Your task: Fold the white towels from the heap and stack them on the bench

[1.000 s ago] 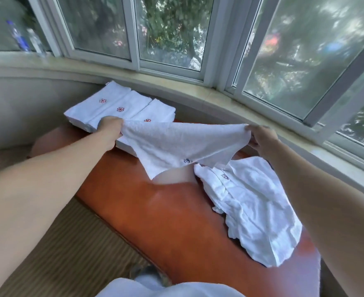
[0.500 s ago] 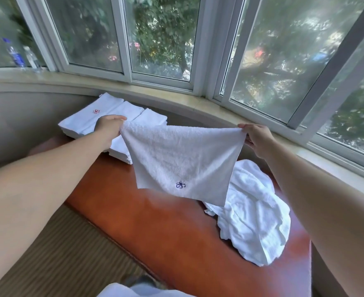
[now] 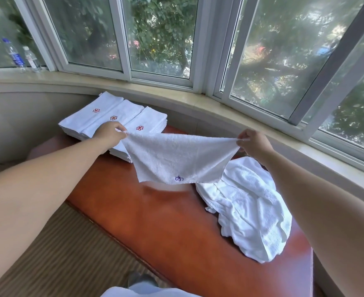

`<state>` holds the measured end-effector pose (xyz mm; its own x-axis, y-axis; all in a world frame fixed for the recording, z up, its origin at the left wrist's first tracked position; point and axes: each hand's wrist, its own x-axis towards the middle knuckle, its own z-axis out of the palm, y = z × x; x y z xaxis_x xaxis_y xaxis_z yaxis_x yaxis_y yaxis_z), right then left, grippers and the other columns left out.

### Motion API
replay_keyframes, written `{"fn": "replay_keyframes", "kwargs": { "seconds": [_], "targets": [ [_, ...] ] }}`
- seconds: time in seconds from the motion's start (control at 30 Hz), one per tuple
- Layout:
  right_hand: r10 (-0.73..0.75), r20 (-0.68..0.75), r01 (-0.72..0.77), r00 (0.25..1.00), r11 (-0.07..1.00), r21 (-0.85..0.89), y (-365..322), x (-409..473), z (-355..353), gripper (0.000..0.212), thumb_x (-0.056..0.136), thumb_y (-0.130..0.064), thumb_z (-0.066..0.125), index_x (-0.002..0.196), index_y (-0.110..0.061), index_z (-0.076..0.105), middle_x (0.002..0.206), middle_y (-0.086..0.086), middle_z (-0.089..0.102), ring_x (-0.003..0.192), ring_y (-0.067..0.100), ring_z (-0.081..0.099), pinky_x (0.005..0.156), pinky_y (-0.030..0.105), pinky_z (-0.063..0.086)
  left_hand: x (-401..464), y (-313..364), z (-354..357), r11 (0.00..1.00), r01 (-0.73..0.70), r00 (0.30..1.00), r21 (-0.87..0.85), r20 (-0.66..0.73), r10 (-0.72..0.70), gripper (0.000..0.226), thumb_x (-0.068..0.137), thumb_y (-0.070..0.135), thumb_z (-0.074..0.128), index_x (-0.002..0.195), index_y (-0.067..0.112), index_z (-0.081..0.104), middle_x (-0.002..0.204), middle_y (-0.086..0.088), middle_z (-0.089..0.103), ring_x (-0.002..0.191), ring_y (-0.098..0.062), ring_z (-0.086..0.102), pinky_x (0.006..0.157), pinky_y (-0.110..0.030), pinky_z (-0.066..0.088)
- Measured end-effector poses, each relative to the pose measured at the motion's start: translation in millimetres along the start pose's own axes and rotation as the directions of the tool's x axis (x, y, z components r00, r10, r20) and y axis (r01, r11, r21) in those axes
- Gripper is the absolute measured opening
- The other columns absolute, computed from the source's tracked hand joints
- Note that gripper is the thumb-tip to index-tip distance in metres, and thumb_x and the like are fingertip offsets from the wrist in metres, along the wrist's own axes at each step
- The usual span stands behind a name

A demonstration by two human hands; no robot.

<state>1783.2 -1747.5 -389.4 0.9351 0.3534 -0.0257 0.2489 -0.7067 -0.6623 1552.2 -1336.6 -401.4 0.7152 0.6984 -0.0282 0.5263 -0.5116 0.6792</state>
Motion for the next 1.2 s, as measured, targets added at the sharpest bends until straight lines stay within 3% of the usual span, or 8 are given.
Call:
{"fn": "replay_keyframes", "kwargs": {
  "seconds": [0.13, 0.3, 0.4, 0.57, 0.7, 0.87, 1.07, 1.2],
  "targets": [
    [0.166, 0.411, -0.199, 0.896, 0.979, 0.039, 15.9, -7.5, 1.2, 0.013, 0.087, 0.003, 0.069, 0.097, -0.006, 0.070, 0.093, 0.016, 0.073, 0.067, 0.017, 0.076, 0.053, 0.022, 0.056, -15.0, -16.5, -3.5, 0.976, 0.047, 0.897, 0.213, 0.421, -0.135, 0.012, 0.092, 0.011, 0.065, 0.101, 0.016, 0.069, 0.080, -0.008, 0.069, 0.070, -0.019, 0.057, 0.054, -0.026, 0.041],
    [0.324, 0.576, -0.296, 0.750, 0.944, -0.147, 19.4, -13.8, 2.2, 0.012, 0.075, -0.013, 0.065, 0.086, -0.010, 0.061, 0.083, 0.004, 0.059, 0.052, 0.015, 0.055, 0.045, 0.021, 0.029, -16.2, -29.7, -15.3, 0.894, 0.247, 0.664, 0.373, 0.607, -0.437, 0.032, 0.084, 0.011, 0.063, 0.116, 0.014, 0.066, 0.096, -0.005, 0.058, 0.055, -0.010, 0.048, 0.045, -0.021, 0.028],
    [0.329, 0.486, -0.358, 0.810, 0.933, -0.035, 3.0, -10.6, 9.7, 0.010, 0.071, -0.009, 0.059, 0.072, -0.012, 0.049, 0.069, 0.005, 0.045, 0.043, 0.015, 0.035, 0.045, 0.023, 0.020, -1.0, -30.7, -22.6, 0.898, 0.353, 0.729, 0.262, 0.525, -0.440, 0.030, 0.078, 0.014, 0.064, 0.108, 0.010, 0.063, 0.082, -0.001, 0.048, 0.048, -0.007, 0.037, 0.042, -0.021, 0.023],
    [0.348, 0.194, -0.384, 0.917, 0.903, 0.195, -14.5, 0.6, 55.1, 0.016, 0.088, -0.004, 0.053, 0.096, -0.014, 0.063, 0.084, 0.008, 0.068, 0.071, 0.021, 0.075, 0.072, 0.031, 0.058, 31.4, -33.5, -1.5, 0.931, 0.356, 0.891, -0.076, 0.328, -0.314, 0.014, 0.086, 0.003, 0.061, 0.083, 0.015, 0.053, 0.079, -0.011, 0.052, 0.051, -0.016, 0.050, 0.045, -0.026, 0.049],
    [0.336, 0.217, -0.382, 0.916, 0.897, 0.222, -9.8, -10.2, 119.0, 0.068, 0.091, -0.011, 0.066, 0.150, -0.029, 0.037, 0.110, 0.009, 0.059, 0.082, 0.023, 0.057, 0.066, 0.028, 0.046, 38.5, -66.2, 51.4, 0.964, 0.263, 0.960, -0.043, 0.113, -0.257, 0.043, 0.093, 0.016, 0.063, 0.133, 0.020, 0.048, 0.131, -0.013, 0.047, 0.104, -0.028, 0.057, 0.075, -0.034, 0.050],
    [0.461, 0.409, -0.520, 0.787, 0.853, 0.039, 20.1, -48.8, 199.5, 0.054, 0.094, -0.015, 0.067, 0.146, -0.021, 0.051, 0.124, 0.009, 0.057, 0.095, 0.022, 0.060, 0.084, 0.031, 0.051, 6.3, -137.9, 113.8, 0.935, 0.327, 0.861, 0.136, 0.364, -0.354, 0.058, 0.093, 0.022, 0.064, 0.148, 0.017, 0.047, 0.147, -0.013, 0.046, 0.123, -0.032, 0.055, 0.099, -0.037, 0.050],
    [0.562, 0.513, -0.594, 0.649, 0.796, -0.121, 59.3, -83.6, 257.6, 0.041, 0.101, -0.009, 0.057, 0.142, -0.006, 0.055, 0.141, 0.020, 0.057, 0.104, 0.024, 0.054, 0.106, 0.046, 0.049, -27.5, -202.5, 147.7, 0.876, 0.415, 0.659, 0.248, 0.581, -0.477, 0.055, 0.100, 0.021, 0.058, 0.152, 0.016, 0.042, 0.144, -0.008, 0.048, 0.113, -0.024, 0.055, 0.091, -0.035, 0.053],
    [0.627, 0.489, -0.632, 0.607, 0.753, -0.181, 90.6, -100.5, 284.8, 0.046, 0.099, -0.011, 0.059, 0.145, -0.009, 0.054, 0.119, 0.006, 0.054, 0.102, 0.019, 0.049, 0.097, 0.039, 0.048, -43.3, -226.3, 163.2, 0.858, 0.395, 0.629, 0.330, 0.583, -0.514, 0.056, 0.100, 0.015, 0.056, 0.153, 0.011, 0.039, 0.141, -0.015, 0.051, 0.115, -0.031, 0.059, 0.087, -0.036, 0.050]
  ]
}}
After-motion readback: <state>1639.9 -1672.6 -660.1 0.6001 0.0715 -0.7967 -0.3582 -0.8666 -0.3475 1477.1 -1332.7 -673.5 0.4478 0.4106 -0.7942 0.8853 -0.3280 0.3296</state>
